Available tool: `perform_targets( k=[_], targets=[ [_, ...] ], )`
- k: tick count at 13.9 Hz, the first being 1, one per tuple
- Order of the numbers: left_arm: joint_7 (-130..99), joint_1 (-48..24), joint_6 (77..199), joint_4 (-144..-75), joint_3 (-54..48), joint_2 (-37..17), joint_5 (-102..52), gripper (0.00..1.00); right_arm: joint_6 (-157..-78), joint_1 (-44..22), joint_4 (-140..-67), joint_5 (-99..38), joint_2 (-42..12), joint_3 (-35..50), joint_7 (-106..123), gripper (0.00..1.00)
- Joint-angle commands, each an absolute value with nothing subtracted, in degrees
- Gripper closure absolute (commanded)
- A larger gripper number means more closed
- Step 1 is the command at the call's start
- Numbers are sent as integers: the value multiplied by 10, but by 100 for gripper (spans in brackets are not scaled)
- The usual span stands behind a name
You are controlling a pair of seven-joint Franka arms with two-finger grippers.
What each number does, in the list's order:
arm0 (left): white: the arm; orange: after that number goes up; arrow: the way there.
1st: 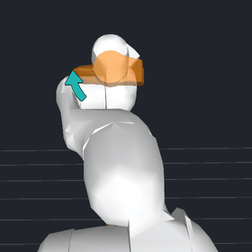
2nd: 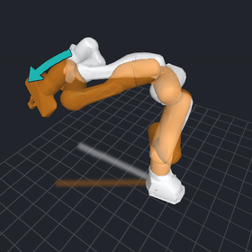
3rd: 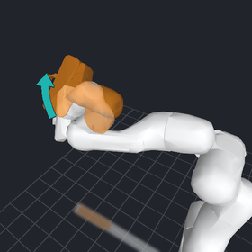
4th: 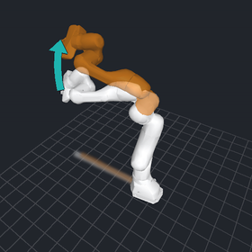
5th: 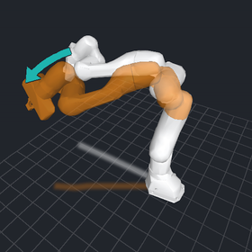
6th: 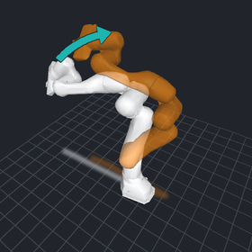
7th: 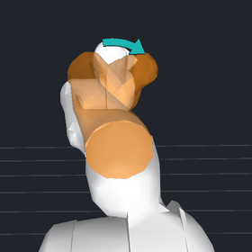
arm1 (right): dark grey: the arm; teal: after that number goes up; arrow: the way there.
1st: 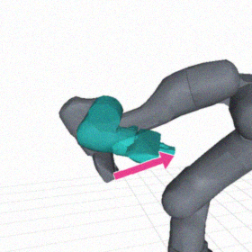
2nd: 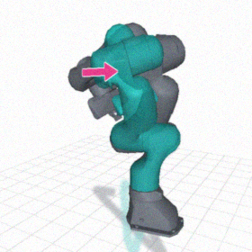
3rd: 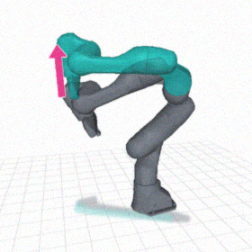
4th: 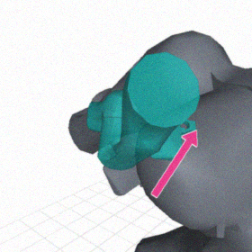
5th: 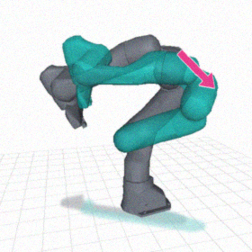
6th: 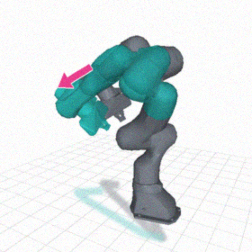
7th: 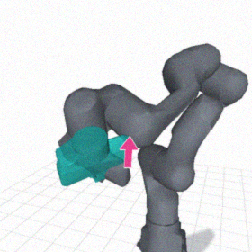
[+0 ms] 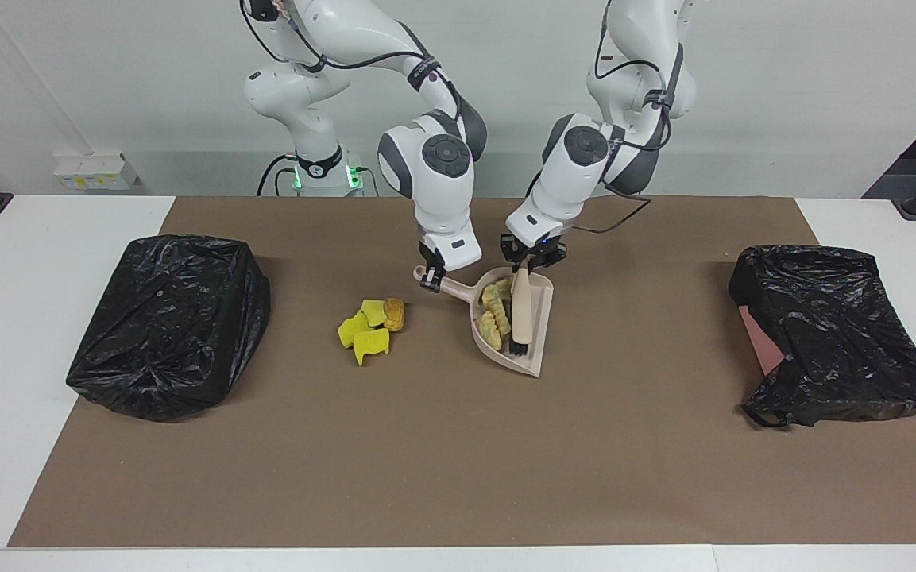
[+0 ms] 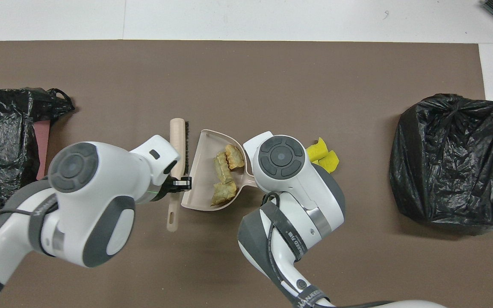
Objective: Sweep and dump trash in bin
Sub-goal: 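Carry the dustpan to the nearer bin and tip bread in with the right gripper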
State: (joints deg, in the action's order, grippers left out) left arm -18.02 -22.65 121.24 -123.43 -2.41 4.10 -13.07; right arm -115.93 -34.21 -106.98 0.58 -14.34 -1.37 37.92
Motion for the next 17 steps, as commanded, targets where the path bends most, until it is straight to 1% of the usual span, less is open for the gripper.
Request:
perform_targets(
  k=[1,4,8,10,12,14,17],
  targets=[
    [-196,-204,1175,-1241,-25,65,-122,100,-1165,-320,-1074,0,-118,-13,372,100],
    [-237,-193,1177,-1274,-27,91,-103,100,-1128,-281,-1074,1,-60,-13,374,100],
    [-257,-213,1196,-1336,-33,134,-103,100,-1043,-215,-1073,11,18,-18,405,100],
    [-280,-243,1211,-1349,-33,129,-103,100,-1008,-153,-1071,12,50,-18,446,100],
    [-323,-285,1250,-1374,-34,128,-103,100,-973,-76,-1071,14,74,-19,519,100],
    [-357,-313,1259,-1380,-34,126,-103,100,-963,7,-1071,21,76,-20,600,100],
    [-381,-337,1261,-1382,-34,126,-103,100,-976,113,-1064,69,73,-20,703,100]
  ],
)
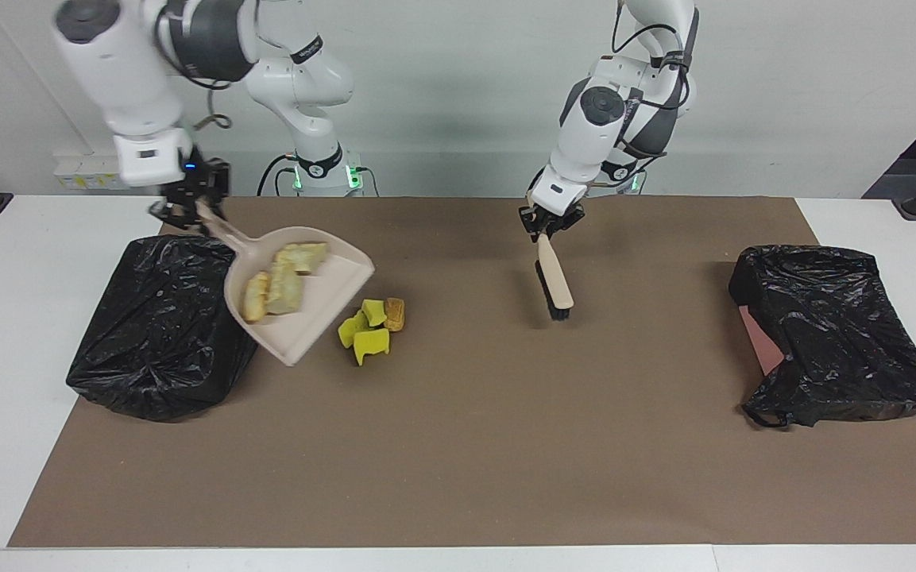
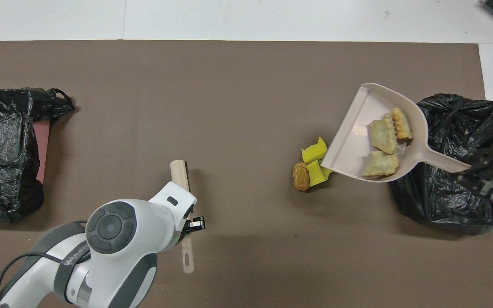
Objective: Sweep and dump trash in bin
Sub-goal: 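Carry the dustpan to the nearer bin and tip bread in with the right gripper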
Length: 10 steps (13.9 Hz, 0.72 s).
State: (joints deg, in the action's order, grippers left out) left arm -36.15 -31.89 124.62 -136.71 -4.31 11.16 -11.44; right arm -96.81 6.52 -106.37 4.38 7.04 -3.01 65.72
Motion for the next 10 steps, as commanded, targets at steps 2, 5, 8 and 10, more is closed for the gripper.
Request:
perform_targets(
  k=[2,5,8,10],
  targets=[
    [-390,-339,1261,-1383,-35,126,-103,100,-1019,161,-1059,129,67,-20,763,100],
    [-401,-364,1289,-1405,-35,127,-104,100,-1066,199,-1058,198,55,-21,827,100],
    [-416,-383,1298,-1425,-35,128,-104,100,-1072,190,-1061,300,55,-20,877,100],
    [-438,-399,1319,-1440,-35,127,-104,100,-1086,183,-1066,367,57,-12,891,100]
  ],
)
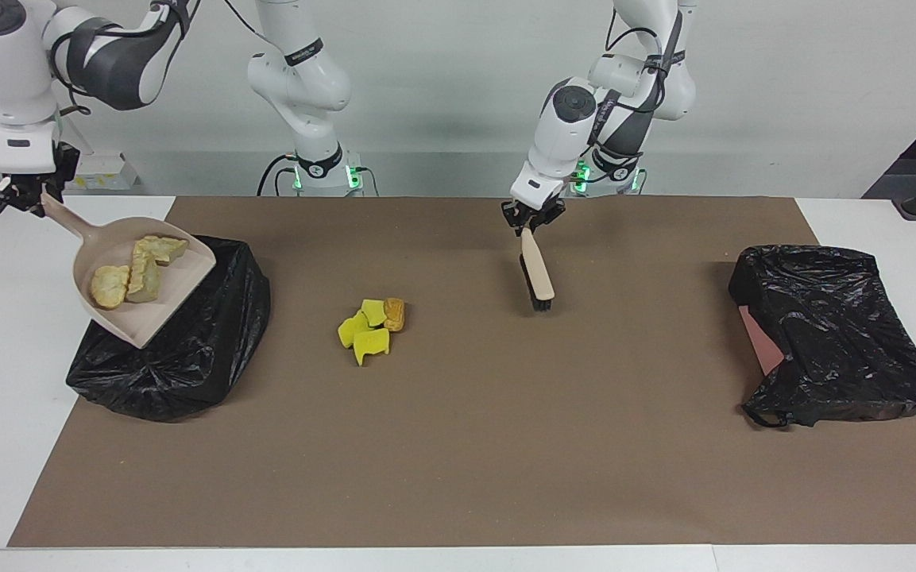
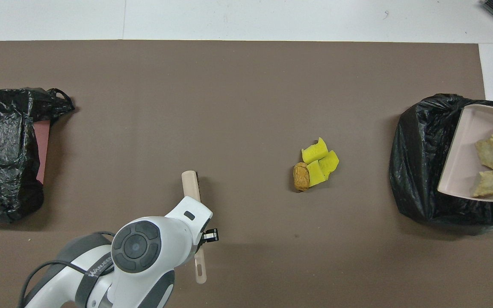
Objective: Sweep and dump trash in bin
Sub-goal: 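Carry the dustpan to the nearer bin and tip bread in with the right gripper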
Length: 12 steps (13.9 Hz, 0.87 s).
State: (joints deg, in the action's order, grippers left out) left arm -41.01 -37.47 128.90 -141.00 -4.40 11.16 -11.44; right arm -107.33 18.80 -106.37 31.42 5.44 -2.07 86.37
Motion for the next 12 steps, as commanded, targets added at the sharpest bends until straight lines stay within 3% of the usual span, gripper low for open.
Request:
perform_targets(
  k=[1,4,6,7,12],
  targets=[
    [-448,-405,1330,-1447,-36,127,-104,100,-1087,172,-1070,384,58,-12,906,100],
    [-482,-463,1420,-1501,-35,127,-104,100,-1086,157,-1068,434,57,-12,932,100],
    [-480,-464,1426,-1504,-34,126,-104,99,-1085,153,-1066,455,59,-12,935,100],
    [-476,-459,1426,-1499,-34,121,-104,3,-1081,152,-1064,461,64,-11,946,100],
    [-420,-366,1321,-1401,-32,112,-80,0,-1064,138,-1033,442,102,-8,943,100]
  ],
)
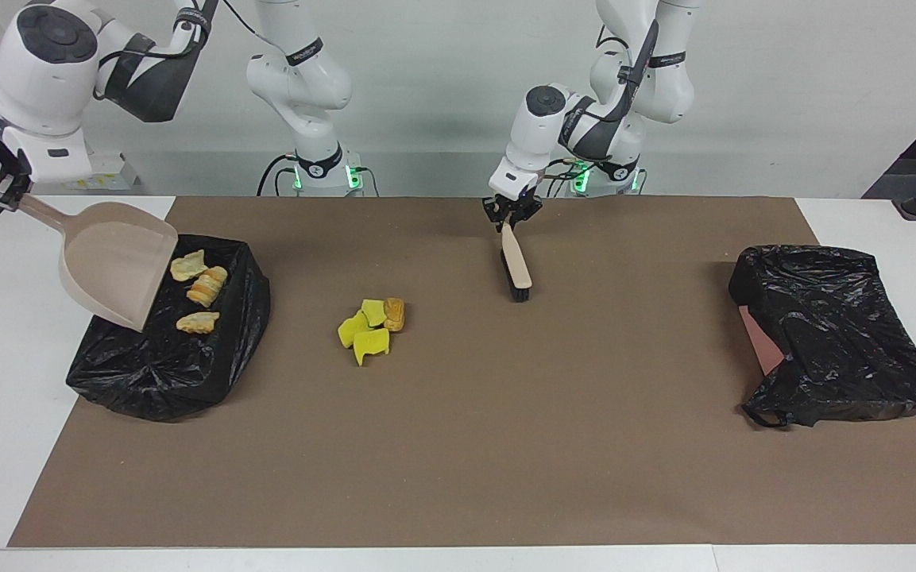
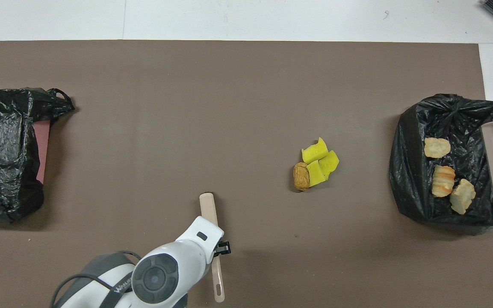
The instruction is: Sweep and dump trash in bin
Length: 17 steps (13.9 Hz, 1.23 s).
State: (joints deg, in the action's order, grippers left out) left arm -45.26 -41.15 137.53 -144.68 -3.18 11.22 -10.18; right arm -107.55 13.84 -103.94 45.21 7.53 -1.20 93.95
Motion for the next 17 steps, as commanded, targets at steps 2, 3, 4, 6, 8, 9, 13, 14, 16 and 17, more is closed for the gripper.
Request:
perform_targets(
  k=[2,3,4,6,8,9,13,14,16,17],
  targets=[
    [-380,-319,1307,-1371,-32,112,-77,0,-1029,138,-1033,370,123,4,880,100],
    [-354,-291,1305,-1354,-32,112,-76,0,-1005,138,-1032,337,127,19,831,100],
    [-334,-269,1304,-1342,-33,111,-76,0,-985,138,-1032,310,130,40,773,100],
    [-286,-236,1278,-1301,-30,94,-74,0,-953,138,-1034,246,134,94,647,100],
    [-208,-191,1197,-1221,-31,59,-74,0,-921,133,-1039,195,132,167,447,100],
    [-185,-178,1168,-1187,-30,42,-74,0,-921,118,-1043,166,123,189,355,100],
    [-122,-126,1108,-1096,-29,-3,-29,0,-961,-23,-1034,88,36,193,-23,100],
    [-92,-107,1084,-1073,-29,-9,-29,0,-983,-53,-1031,71,16,193,-107,100],
    [-53,-80,1038,-1030,-29,-17,-29,0,-1018,-120,-983,70,-70,193,-252,100],
    [-45,-71,1015,-1008,-29,-20,-28,0,-1033,-142,-948,67,-115,193,-313,100]
  ],
)
